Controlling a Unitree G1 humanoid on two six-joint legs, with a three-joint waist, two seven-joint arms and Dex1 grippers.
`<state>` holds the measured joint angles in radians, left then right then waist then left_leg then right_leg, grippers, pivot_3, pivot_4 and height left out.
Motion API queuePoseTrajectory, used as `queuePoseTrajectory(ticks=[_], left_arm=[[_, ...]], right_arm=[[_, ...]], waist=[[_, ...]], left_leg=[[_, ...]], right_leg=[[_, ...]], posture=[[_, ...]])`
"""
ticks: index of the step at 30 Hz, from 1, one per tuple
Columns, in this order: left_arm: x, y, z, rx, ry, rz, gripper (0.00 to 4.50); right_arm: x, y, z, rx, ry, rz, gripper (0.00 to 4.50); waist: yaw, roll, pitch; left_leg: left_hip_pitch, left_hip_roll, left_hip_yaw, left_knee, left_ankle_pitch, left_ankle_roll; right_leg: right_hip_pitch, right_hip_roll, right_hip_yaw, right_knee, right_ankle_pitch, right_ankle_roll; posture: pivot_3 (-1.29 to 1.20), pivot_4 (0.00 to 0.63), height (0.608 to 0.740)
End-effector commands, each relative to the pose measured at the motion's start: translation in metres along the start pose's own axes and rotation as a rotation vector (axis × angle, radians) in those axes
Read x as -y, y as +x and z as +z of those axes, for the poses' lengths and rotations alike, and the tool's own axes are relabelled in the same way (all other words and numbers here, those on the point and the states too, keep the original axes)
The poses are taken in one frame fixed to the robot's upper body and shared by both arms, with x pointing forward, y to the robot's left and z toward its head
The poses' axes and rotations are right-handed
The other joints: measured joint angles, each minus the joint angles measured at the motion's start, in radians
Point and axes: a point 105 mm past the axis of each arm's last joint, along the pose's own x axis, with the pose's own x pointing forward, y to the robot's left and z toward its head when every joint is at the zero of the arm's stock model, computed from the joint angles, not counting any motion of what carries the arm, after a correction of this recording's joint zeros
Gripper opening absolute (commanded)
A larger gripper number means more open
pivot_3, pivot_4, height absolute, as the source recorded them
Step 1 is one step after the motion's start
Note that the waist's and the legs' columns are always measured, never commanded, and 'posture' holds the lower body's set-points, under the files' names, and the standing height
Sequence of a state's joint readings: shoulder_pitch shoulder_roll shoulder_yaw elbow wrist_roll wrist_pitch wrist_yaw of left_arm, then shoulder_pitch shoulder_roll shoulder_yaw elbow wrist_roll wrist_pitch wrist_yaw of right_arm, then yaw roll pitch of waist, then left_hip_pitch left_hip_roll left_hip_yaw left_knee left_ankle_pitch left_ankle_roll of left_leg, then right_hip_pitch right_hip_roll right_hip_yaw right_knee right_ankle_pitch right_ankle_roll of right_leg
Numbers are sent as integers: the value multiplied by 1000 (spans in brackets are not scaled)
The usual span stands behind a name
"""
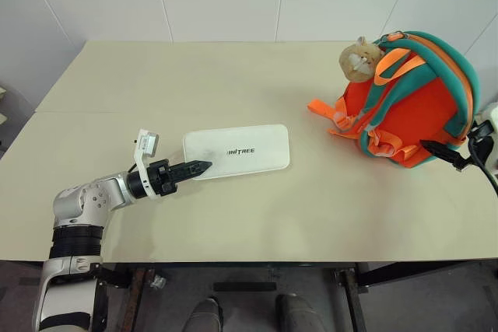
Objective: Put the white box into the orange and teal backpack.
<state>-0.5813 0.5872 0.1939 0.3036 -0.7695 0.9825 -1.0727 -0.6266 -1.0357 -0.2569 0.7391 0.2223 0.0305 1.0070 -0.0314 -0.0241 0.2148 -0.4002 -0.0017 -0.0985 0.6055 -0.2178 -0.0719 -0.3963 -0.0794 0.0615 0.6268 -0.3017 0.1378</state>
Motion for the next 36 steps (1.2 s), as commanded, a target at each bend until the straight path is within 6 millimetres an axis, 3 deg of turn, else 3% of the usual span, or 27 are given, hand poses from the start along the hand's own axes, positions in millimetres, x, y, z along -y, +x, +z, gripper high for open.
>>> queuePoseTrajectory(ticks=[1,7,11,15,18,22,26,28,30,36], left_arm=[[4,0,8,3,33,-26,1389],[0,3,8,-21,30,-38,1389],[-2,3,9,-25,35,-40,1389],[-3,0,12,-19,48,-31,1389],[-3,-4,14,-9,55,-18,1389],[0,-11,15,9,73,-4,1389],[2,-14,15,19,80,6,1389],[4,-17,15,33,85,15,1389],[4,-19,15,43,86,22,1389],[7,-22,14,62,85,29,1389]], right_arm=[[9,-18,18,28,-26,-21,4485],[5,-51,19,-13,-25,-5,4485],[-30,-69,21,-22,40,135,4485],[-54,-64,34,29,71,187,4485],[-61,-39,44,123,101,153,4485],[-60,19,42,175,134,78,4485],[-53,42,47,184,134,43,4485],[-51,57,51,197,139,25,4485],[-49,68,57,218,152,9,4485],[-60,113,77,292,258,5,4485]], waist=[[1,0,0],[4,0,0],[2,0,0],[-10,0,0],[-15,-1,0],[-24,-1,0],[-13,0,1],[-4,0,1],[-2,0,1],[-3,0,1]], left_leg=[[0,0,0,0,0,0],[-1,0,0,0,-1,2],[-1,0,0,0,-1,2],[0,1,2,3,-2,2],[0,2,2,6,-2,2],[0,2,2,6,1,4],[-2,1,2,5,4,4],[-2,1,2,5,4,4],[-2,1,2,4,3,4],[-3,1,2,-2,3,3]], right_leg=[[0,0,0,0,0,0],[0,0,0,-1,0,0],[0,0,0,-1,0,0],[0,0,0,-1,0,0],[2,1,0,-1,1,-1],[4,1,0,-7,4,-9],[2,0,1,-6,5,-10],[0,0,1,-5,11,1],[0,0,1,-5,11,1],[-2,0,1,-7,11,0]], posture=[[0,150,740],[0,150,740],[0,150,740],[0,150,740],[0,150,740],[0,150,740],[0,150,740],[0,150,740],[0,150,740],[0,150,740]])
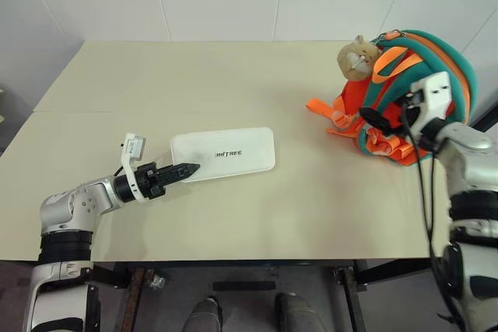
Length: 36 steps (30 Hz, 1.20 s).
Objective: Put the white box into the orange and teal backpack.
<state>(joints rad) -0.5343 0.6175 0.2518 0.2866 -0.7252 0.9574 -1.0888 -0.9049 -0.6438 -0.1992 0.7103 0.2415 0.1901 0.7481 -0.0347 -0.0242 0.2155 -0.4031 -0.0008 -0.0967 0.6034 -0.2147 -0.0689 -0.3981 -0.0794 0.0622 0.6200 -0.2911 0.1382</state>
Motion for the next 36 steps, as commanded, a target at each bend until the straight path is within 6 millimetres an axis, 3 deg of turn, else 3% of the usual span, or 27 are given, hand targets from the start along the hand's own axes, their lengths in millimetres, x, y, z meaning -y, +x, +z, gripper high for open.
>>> queuePoseTrajectory(ticks=[1,5,8,14,19,24,27,30,33,36], left_arm=[[12,-2,13,47,42,-40,1389],[11,-2,14,54,44,-37,1389],[11,-3,15,60,51,-32,1389],[11,-10,17,70,64,-7,1389],[10,-20,23,91,79,26,1389],[8,-29,28,118,83,56,1389],[5,-40,32,155,85,81,1389],[-1,-49,31,175,81,116,1389],[-7,-64,28,199,86,169,1389],[-2,-73,27,204,102,174,1389]], right_arm=[[0,14,6,28,-16,-22,4485],[-3,25,2,14,-25,-29,4485],[1,31,6,59,-37,-84,3883],[-30,33,26,194,-31,137,1778],[-82,27,55,300,-15,453,79],[-145,5,82,324,33,760,36],[-179,-16,110,341,123,928,36],[-194,-30,117,315,139,1013,36],[-210,-59,118,240,161,1168,36],[-214,-88,99,94,179,1283,36]], waist=[[0,0,0],[0,0,0],[-2,0,0],[-19,0,0],[-31,0,0],[-31,0,0],[-33,1,0],[-29,1,0],[-20,1,0],[-7,0,0]], left_leg=[[0,0,0,-1,0,0],[0,0,0,-3,0,0],[0,0,0,-3,0,0],[0,0,0,-3,1,-1],[0,1,0,-5,1,-2],[-1,1,0,-6,2,-3],[-3,1,0,-6,2,-4],[-3,2,-1,-8,3,-4],[-3,2,0,-8,3,-4],[-4,2,0,-9,2,-3]], right_leg=[[0,0,0,0,0,0],[-1,0,0,0,-1,0],[-1,0,0,0,-1,0],[-1,0,0,0,-1,0],[-3,1,0,2,-1,0],[-7,1,0,5,-2,-1],[-12,0,1,8,-3,-3],[-13,1,0,10,-4,-5],[-13,1,0,9,-4,-5],[-13,0,-1,6,-4,-6]], posture=[[0,150,740],[0,150,740],[0,150,740],[0,150,740],[0,150,740],[0,150,740],[0,150,740],[0,150,740],[0,150,740],[0,150,740]])
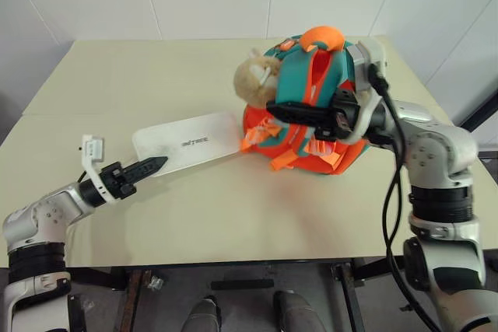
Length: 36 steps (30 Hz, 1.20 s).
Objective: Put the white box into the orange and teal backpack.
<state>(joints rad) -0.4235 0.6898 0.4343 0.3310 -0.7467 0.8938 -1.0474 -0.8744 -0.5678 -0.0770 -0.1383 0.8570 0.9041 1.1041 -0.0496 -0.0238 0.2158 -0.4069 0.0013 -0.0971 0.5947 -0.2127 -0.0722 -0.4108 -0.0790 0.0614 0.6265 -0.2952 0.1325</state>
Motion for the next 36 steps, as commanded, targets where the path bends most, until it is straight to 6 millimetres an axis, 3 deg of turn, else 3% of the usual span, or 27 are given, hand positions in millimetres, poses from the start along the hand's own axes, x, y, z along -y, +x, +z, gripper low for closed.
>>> queuePoseTrajectory(ticks=[1,4,6,9,13,19,28,36], left_arm=[[11,-14,16,49,71,-20,1389],[19,-23,20,66,101,-26,1389],[26,-25,23,88,120,-50,1389],[39,-26,28,113,139,-94,1389],[71,-22,37,138,240,-190,1389],[102,-27,40,149,327,-259,1389],[100,-17,32,66,370,-249,1389],[106,10,21,-200,526,-371,1389]], right_arm=[[-41,-11,-8,-90,73,167,36],[-68,-30,-26,-228,197,262,36],[-70,-34,-28,-252,204,261,36],[-65,-37,-29,-257,206,242,36],[-47,-38,-39,-269,191,182,36],[-38,-37,-48,-263,198,162,36],[-37,-33,-53,-261,206,170,36],[-37,-36,-54,-278,206,174,36]], waist=[[15,0,0],[26,-1,0],[24,-1,0],[20,-2,-1],[18,-2,-1],[21,-2,-1],[22,-2,-1],[22,-2,-1]], left_leg=[[0,0,0,0,0,0],[-2,0,0,0,-1,1],[-2,-1,1,0,-1,2],[0,0,1,1,-1,1],[1,0,2,1,-1,1],[0,0,2,1,-1,1],[0,0,2,2,-1,1],[0,0,2,2,-1,1]], right_leg=[[0,0,0,-1,0,0],[0,-1,-1,-3,0,0],[0,-1,0,-4,0,0],[2,-1,-1,-4,0,0],[2,0,0,-3,0,0],[1,-1,0,-4,0,0],[2,0,0,-3,0,0],[2,0,0,-4,0,0]], posture=[[0,150,740],[0,150,740],[0,150,740],[0,150,740],[0,150,740],[0,150,740],[0,150,740],[0,150,740]])
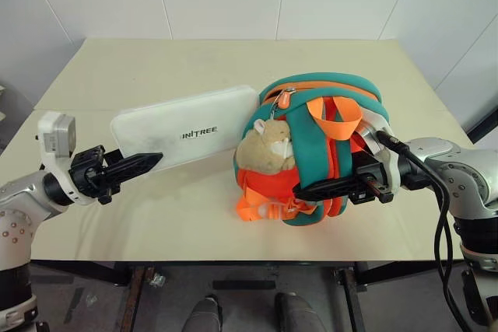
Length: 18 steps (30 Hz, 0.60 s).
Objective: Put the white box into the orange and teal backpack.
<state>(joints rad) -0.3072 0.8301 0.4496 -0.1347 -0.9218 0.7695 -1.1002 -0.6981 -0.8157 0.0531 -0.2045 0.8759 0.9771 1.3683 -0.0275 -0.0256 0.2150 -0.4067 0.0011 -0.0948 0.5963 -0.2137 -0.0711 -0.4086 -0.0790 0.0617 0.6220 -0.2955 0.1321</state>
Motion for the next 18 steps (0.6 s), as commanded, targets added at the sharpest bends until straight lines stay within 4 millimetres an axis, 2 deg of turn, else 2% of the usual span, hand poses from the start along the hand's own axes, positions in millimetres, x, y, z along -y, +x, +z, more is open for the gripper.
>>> queuePoseTrajectory(ticks=[1,7,10,14,16,18], left_arm=[[10,13,-1,-124,69,-138,1389],[0,33,9,-227,186,-220,1389],[0,47,18,-217,220,-278,1389],[0,54,25,-217,245,-323,1389],[-1,58,24,-233,263,-334,1389],[-5,72,23,-234,271,-324,1389]], right_arm=[[-3,0,3,-9,-35,14,36],[-3,3,0,-14,-37,29,36],[-3,4,0,-15,-37,31,36],[-4,4,0,-17,-39,30,36],[-5,4,-1,-16,-37,25,36],[-5,3,-2,-17,-37,21,36]], waist=[[1,0,0],[2,0,0],[0,0,0],[-7,0,0],[-7,0,0],[-2,0,0]], left_leg=[[0,0,0,0,0,0],[-1,0,0,0,0,0],[-1,0,0,-1,0,0],[-1,0,0,-1,-1,1],[-1,0,0,-1,-1,1],[-1,0,0,-1,-1,1]], right_leg=[[0,0,0,0,0,0],[0,0,0,0,0,0],[0,0,-1,0,0,1],[-1,0,0,1,-1,1],[-2,1,0,3,-2,2],[-2,1,0,4,-3,2]], posture=[[0,150,740],[0,150,740],[0,150,740],[0,150,740],[0,150,740],[0,150,740]])
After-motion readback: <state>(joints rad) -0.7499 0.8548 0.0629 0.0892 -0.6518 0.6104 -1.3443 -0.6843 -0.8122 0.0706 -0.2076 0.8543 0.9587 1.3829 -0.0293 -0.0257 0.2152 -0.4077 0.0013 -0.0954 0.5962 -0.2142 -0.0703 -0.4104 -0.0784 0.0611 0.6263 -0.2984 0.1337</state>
